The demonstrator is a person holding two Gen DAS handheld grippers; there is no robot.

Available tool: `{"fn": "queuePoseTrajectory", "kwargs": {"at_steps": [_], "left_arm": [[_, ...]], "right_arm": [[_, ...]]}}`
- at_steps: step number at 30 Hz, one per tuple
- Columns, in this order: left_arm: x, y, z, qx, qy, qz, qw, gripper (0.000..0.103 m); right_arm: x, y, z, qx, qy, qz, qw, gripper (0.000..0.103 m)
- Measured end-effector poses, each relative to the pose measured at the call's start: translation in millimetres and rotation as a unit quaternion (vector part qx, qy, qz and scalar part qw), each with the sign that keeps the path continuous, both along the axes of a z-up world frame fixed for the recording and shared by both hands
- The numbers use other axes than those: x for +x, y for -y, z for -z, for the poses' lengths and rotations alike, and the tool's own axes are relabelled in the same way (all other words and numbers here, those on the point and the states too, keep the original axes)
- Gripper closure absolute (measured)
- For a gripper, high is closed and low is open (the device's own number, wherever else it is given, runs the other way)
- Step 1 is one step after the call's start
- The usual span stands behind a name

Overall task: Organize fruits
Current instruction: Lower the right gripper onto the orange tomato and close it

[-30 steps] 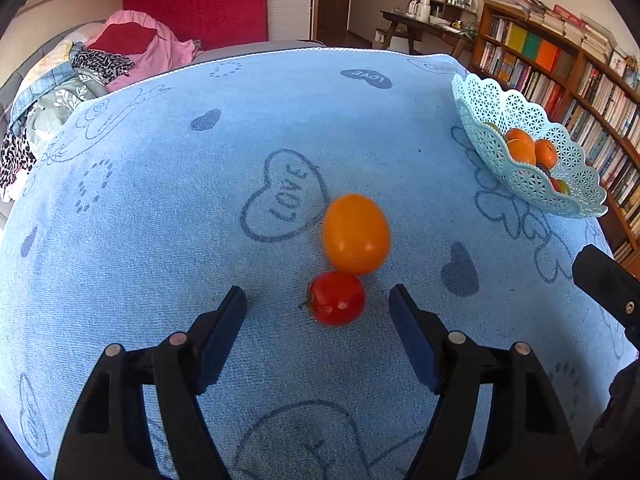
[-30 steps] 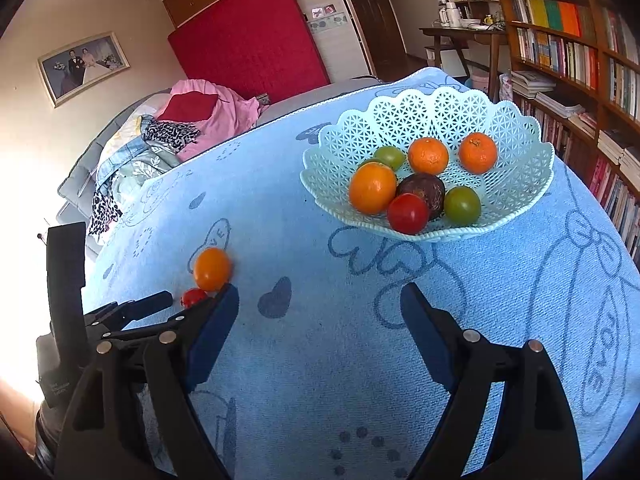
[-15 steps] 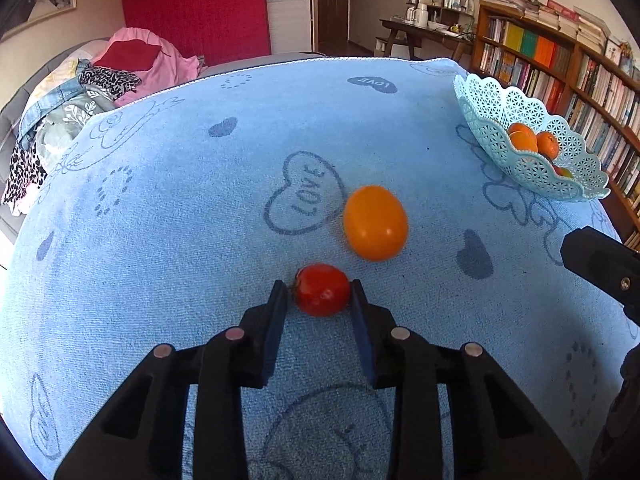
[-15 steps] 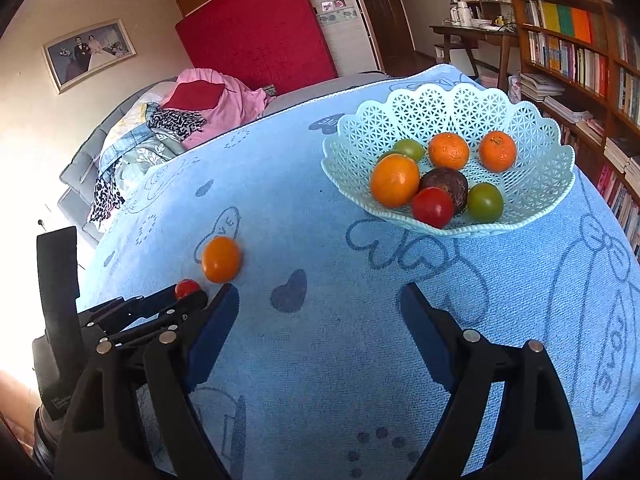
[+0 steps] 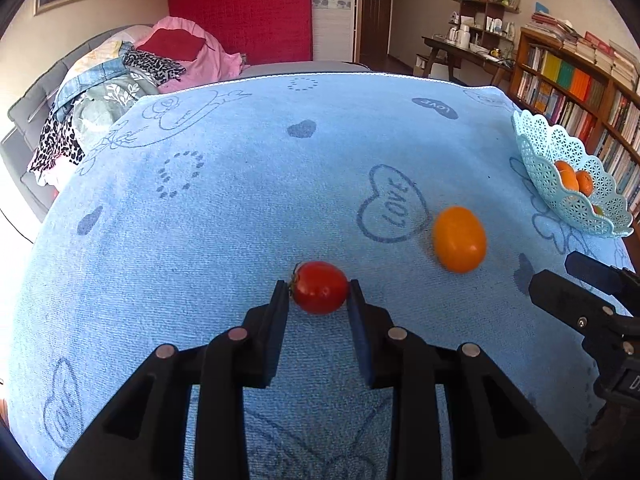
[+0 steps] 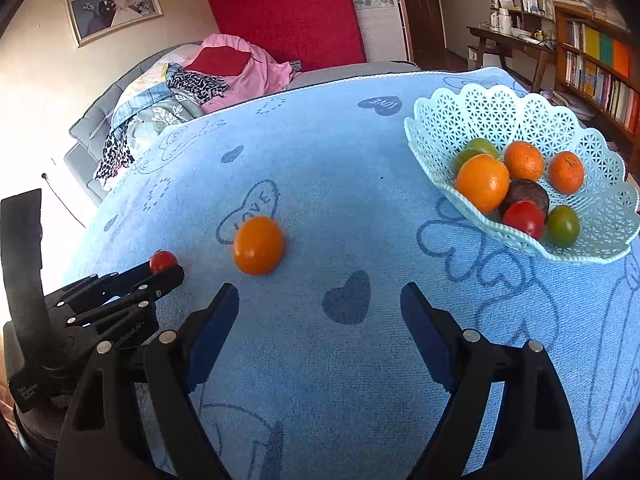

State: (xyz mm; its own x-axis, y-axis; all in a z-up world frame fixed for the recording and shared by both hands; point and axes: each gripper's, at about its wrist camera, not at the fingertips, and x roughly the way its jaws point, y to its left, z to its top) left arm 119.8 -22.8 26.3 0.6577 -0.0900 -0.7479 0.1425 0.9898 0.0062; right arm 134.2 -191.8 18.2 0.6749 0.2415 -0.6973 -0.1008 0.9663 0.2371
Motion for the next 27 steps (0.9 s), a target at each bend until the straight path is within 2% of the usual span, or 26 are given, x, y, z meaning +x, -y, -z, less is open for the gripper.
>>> {"fn": "queuePoseTrajectory", "kwargs": {"at_steps": [9,14,16,24,27], "left_arm": [[-2.9,-19.4,-5.1,0.008,0.017,-0.033,0.9993,0.073],[-3.6,-27.4,-6.1,0.0,0.017,-0.044,0.9989,0.073],[-3.9,-29.7,-5.8,-0.005,0.016,-0.047,0.9988,0.073],[-3.6,-29.4,-4.9,-0.009,0.015,-0.046,0.9988,0.073],[-2.5,-29.6,-4.4,-0.011,0.013,-0.047,0.9988,0.073]], "right_arm": [[25.6,-31.4,3.8,-0.026,0.002,-0.028,0.999,0.022],[39.2,-44.2,9.9,-0.039,-0.004,-0.037,0.999,0.032],[44.0,-48.1,12.4,-0.042,-0.007,-0.04,0.998,0.039],[55.8,-55.9,17.5,-0.048,-0.009,-0.042,0.998,0.046],[59.3,-57.3,21.1,-0.054,-0.011,-0.039,0.998,0.055]]}}
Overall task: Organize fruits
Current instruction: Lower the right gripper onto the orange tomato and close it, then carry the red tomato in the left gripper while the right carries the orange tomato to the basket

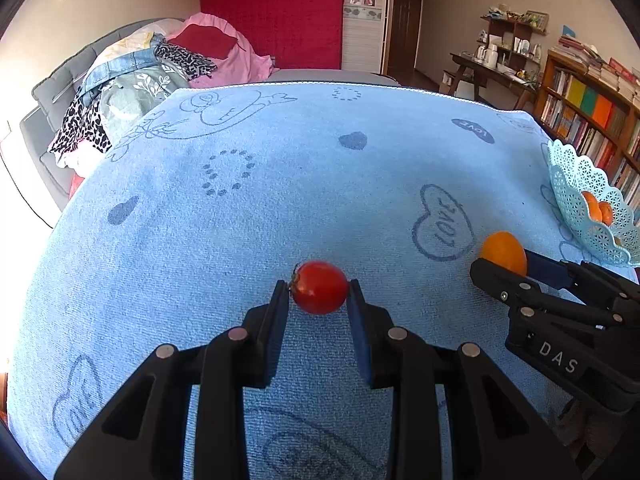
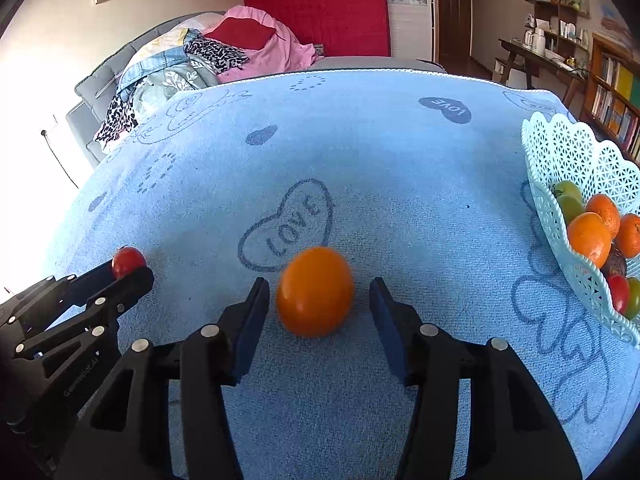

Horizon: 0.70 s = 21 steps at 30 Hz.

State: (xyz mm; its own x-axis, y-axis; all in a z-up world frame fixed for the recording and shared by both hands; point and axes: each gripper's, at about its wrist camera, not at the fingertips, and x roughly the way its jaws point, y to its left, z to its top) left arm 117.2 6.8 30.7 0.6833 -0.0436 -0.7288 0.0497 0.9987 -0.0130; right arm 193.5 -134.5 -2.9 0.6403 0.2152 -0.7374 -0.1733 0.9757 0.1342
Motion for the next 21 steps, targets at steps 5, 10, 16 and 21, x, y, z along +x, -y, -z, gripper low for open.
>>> {"fn": "queuePoseTrajectory", "kwargs": {"at_steps": [5,10,16,21], "left_arm": [[0.2,0.5,1.0,0.0,0.0,0.002,1.0,0.073],[-0.9,3.1,1.5,0.003,0.002,0.004,1.0,0.073],[-2.5,5.2,1.4,0.005,0.006,0.008,0.9999,0.073],[-4.8,7.6,0.1,0.006,0.008,0.012,0.9999,0.073]], "right_arm": [[0.1,-2.1,0.3,-0.003,0.004,-0.004,1.0,0.064],[-5.0,-1.0,-0.3,-0.005,0.006,-0.004,1.0,0.066],[-14.8,6.6,-2.5,0.01,0.005,0.004,1.0,0.066],[-27.4,12.4,-2.7,0.018,0.002,0.009,1.0,0.066]]}}
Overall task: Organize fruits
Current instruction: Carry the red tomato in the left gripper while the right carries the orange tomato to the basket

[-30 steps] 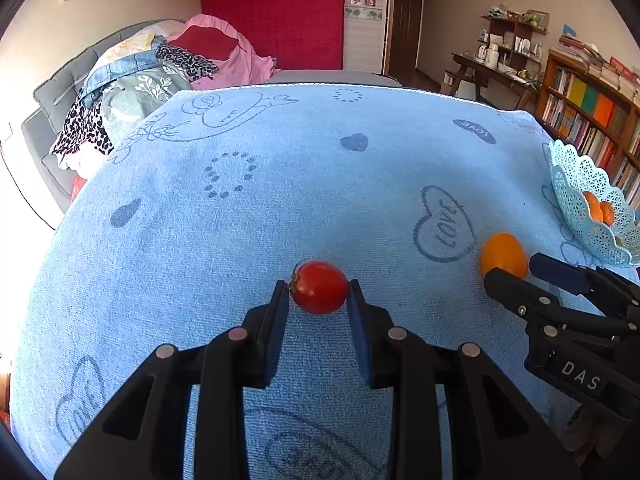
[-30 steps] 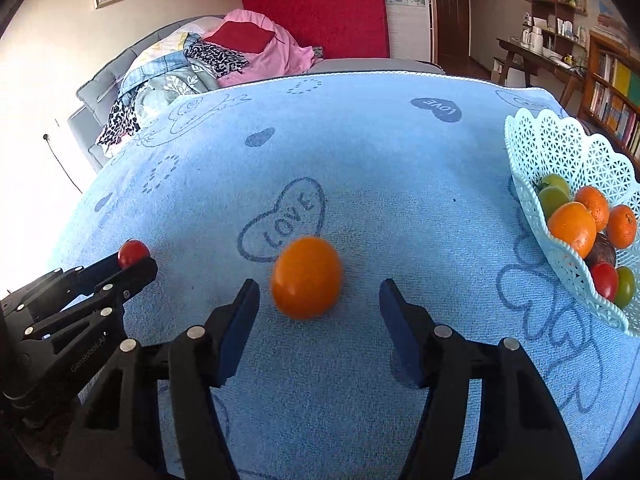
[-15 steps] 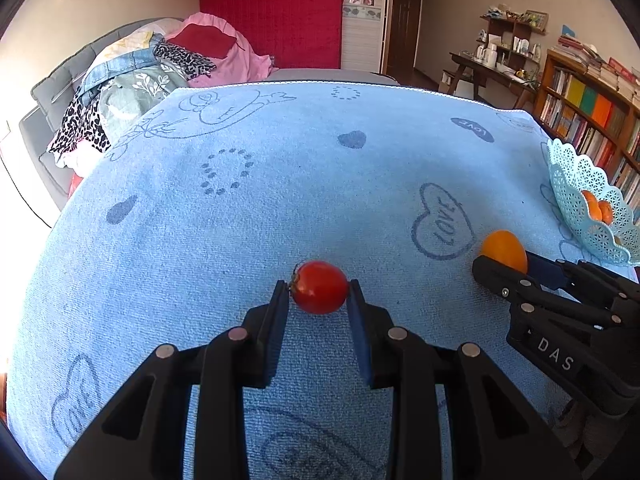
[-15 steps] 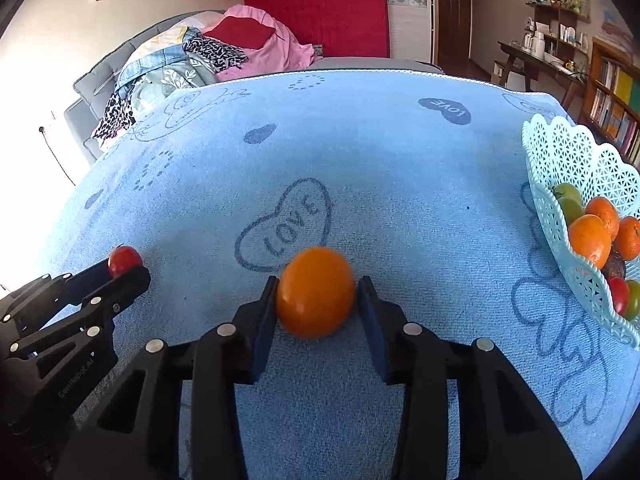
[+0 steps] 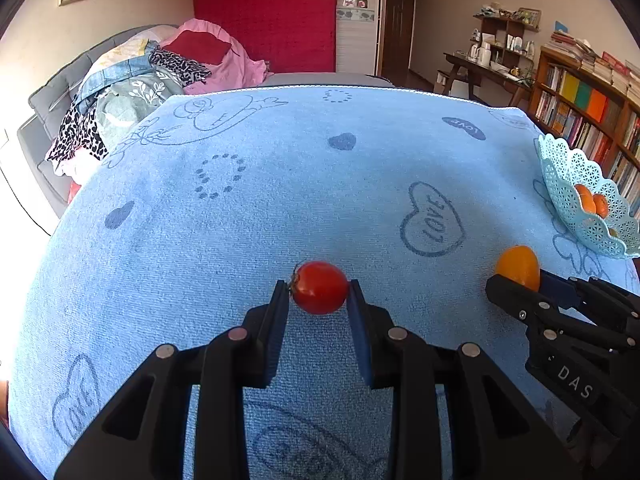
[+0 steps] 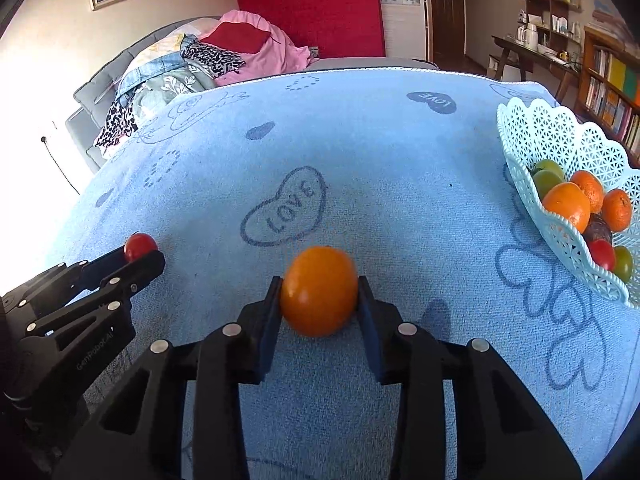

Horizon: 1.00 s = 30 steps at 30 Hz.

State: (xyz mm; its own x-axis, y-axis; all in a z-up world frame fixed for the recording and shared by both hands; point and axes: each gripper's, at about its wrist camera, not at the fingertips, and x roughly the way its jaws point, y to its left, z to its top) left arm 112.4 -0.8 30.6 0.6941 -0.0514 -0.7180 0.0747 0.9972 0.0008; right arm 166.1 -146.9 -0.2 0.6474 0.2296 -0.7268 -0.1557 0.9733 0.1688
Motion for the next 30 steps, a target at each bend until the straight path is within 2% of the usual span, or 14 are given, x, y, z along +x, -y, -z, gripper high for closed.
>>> {"fn": "queuePoseTrajectory", "kwargs": {"at_steps": [30], "left_arm": [[-38.1,51.3,-14.7,0.024,0.015,0.06,0.9978,0.073]], "right_arm": [[-68.1,45.8,-19.0,0.055,0.013,0.036,0.998,0.066]]}}
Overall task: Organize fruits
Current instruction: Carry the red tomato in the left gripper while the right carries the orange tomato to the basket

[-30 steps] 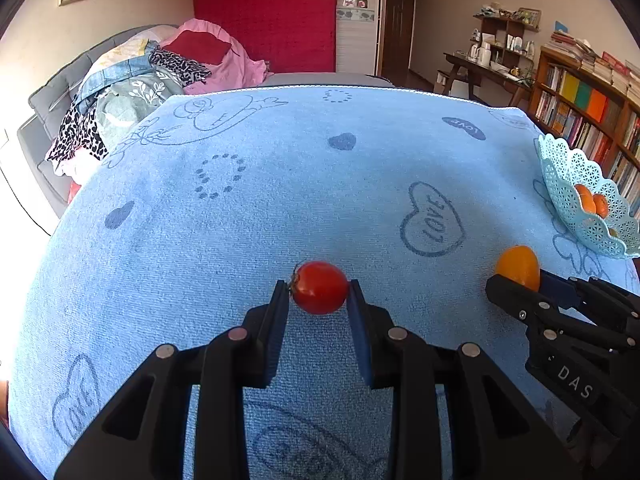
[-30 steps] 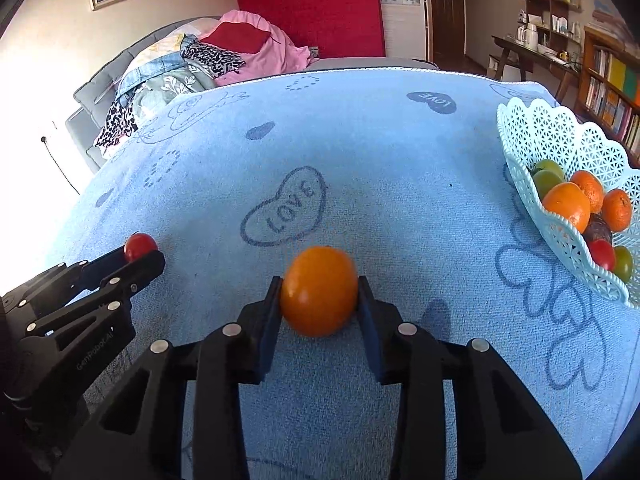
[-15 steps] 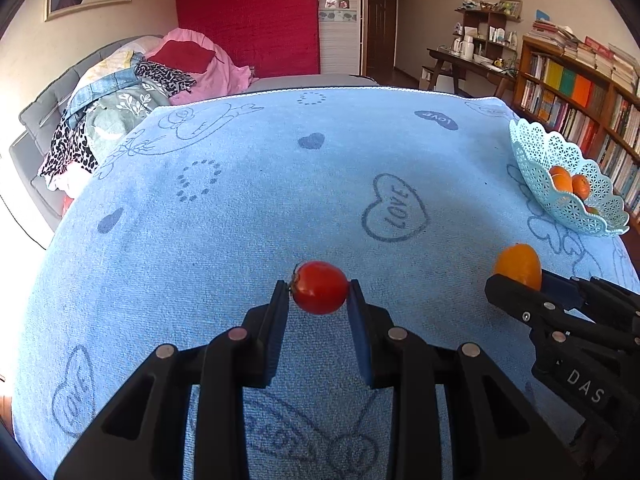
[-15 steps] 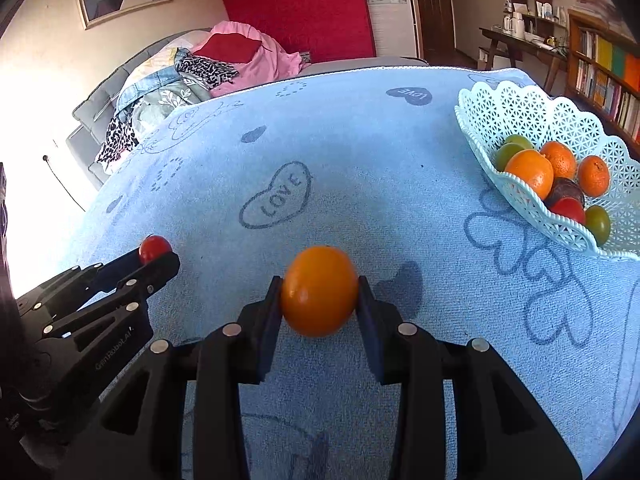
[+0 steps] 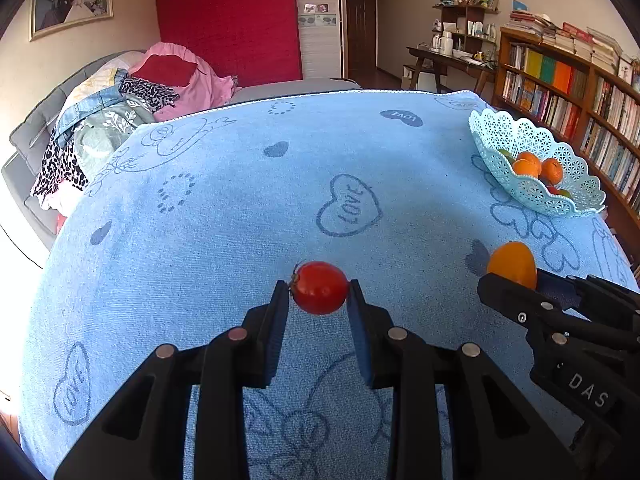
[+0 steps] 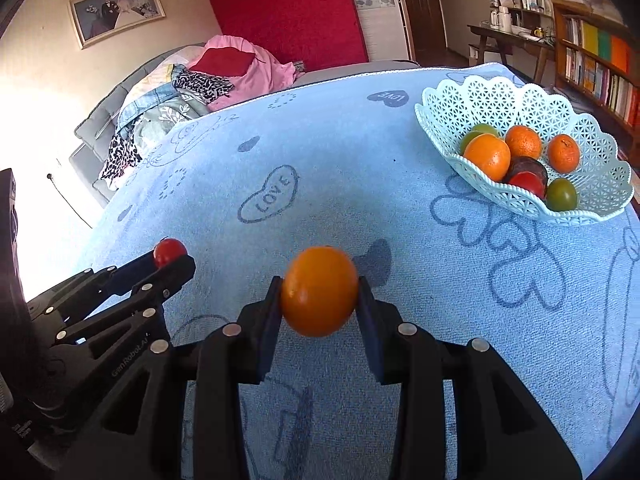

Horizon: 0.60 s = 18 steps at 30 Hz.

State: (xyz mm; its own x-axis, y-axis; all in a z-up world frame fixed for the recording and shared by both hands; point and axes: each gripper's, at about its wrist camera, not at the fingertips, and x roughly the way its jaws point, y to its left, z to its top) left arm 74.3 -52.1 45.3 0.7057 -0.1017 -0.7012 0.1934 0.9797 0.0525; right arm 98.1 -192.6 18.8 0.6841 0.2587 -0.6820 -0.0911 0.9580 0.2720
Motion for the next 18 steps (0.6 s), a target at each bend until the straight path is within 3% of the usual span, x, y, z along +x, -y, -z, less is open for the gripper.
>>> {"fn": "queuePoseTrajectory", "kwargs": {"at_steps": [18], "left_arm": [[-6.6,34.7,-10.8,0.019,0.008,0.031,0.9993,0.073]], "right_arm": [[-22.4,32.0,-12.0,0.023,0.017,0.028,0.999,0.066]]}}
